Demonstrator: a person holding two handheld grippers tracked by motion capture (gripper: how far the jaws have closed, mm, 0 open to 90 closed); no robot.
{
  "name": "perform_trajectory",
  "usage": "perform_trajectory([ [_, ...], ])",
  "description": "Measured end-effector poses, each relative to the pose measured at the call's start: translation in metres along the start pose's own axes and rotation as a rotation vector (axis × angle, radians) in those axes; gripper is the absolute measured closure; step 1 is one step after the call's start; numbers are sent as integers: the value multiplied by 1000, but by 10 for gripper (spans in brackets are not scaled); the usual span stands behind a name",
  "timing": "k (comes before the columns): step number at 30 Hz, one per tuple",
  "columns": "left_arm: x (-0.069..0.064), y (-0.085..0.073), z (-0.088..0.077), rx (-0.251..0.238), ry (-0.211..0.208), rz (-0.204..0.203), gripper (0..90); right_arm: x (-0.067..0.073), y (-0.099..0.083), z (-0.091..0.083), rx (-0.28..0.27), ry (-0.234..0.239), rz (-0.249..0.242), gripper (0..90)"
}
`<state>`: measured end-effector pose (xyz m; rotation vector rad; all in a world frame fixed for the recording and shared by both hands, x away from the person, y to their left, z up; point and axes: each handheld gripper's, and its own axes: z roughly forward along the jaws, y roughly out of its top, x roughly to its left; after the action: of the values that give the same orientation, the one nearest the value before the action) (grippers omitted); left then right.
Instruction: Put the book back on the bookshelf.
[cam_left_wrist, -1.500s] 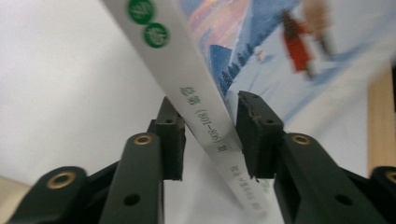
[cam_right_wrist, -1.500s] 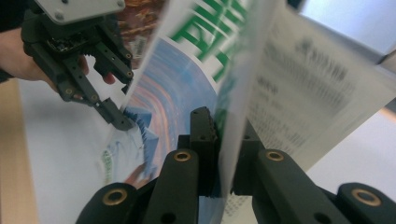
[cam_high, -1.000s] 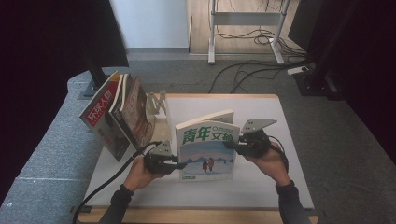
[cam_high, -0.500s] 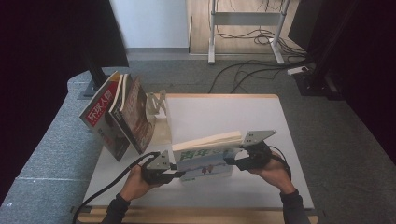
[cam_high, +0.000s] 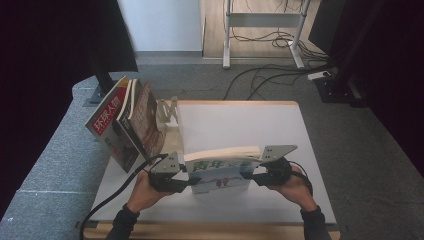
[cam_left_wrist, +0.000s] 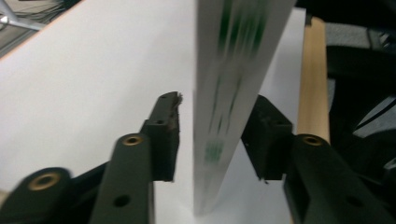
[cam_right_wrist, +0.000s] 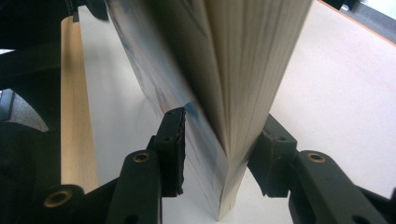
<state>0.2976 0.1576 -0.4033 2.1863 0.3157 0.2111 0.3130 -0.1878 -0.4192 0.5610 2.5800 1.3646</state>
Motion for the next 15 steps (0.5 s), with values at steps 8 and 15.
perform_trajectory([
  [8, 6, 36, 2, -13, -23, 11, 568, 0, 1, 1, -3, 2, -1, 586],
  [15, 5, 41, 7, 7, -21, 28, 733, 0, -3, -1, -22, -30, 17, 547],
])
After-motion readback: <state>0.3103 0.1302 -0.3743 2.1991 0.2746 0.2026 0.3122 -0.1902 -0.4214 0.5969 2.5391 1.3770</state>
